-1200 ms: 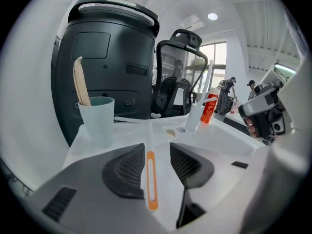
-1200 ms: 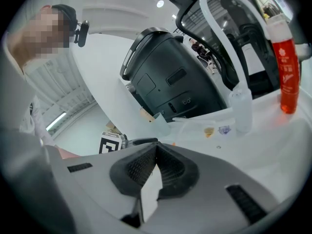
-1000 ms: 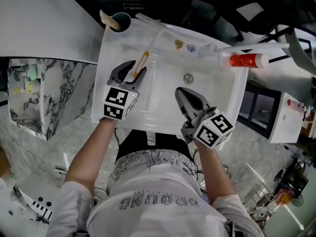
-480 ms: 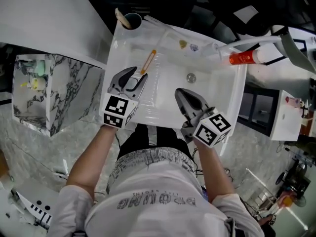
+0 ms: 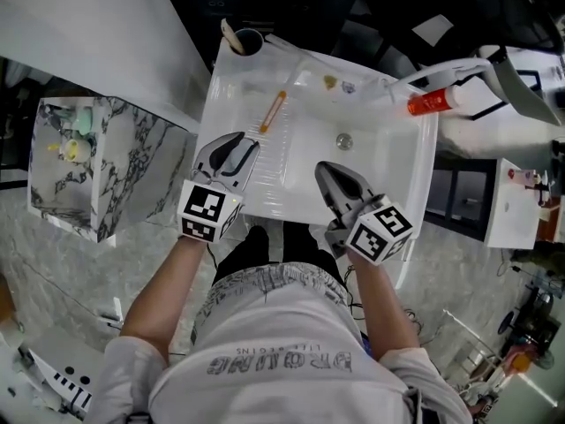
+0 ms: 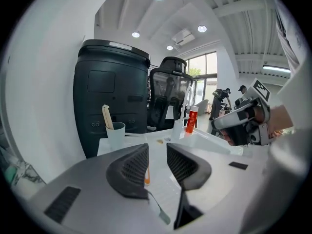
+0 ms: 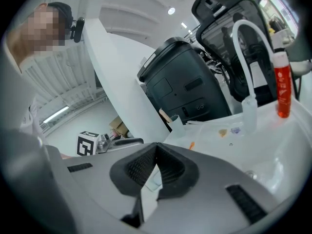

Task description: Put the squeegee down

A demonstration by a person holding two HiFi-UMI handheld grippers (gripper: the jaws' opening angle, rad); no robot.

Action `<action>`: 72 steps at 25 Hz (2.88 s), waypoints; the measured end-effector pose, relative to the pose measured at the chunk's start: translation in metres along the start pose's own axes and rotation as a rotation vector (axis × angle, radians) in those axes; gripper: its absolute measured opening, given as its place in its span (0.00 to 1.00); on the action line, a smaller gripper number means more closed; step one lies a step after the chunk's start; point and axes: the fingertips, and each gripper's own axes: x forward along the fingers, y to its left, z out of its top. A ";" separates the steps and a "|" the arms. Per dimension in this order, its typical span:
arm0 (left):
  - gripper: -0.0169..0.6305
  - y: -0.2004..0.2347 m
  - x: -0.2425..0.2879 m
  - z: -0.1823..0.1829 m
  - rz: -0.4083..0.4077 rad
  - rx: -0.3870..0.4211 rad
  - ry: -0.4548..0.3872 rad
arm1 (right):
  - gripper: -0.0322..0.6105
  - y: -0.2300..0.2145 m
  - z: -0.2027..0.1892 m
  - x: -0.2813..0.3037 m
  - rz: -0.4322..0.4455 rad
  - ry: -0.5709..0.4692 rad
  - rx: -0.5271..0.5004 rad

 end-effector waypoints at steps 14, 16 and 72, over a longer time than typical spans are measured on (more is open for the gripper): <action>0.14 -0.003 -0.046 0.003 -0.013 0.002 -0.031 | 0.06 0.020 -0.003 -0.019 -0.027 -0.061 -0.004; 0.14 -0.004 -0.050 0.004 -0.018 0.006 -0.034 | 0.06 0.023 -0.003 -0.021 -0.032 -0.066 -0.005; 0.07 -0.015 -0.036 0.038 -0.090 0.023 -0.070 | 0.06 0.021 0.033 -0.007 0.000 -0.056 -0.083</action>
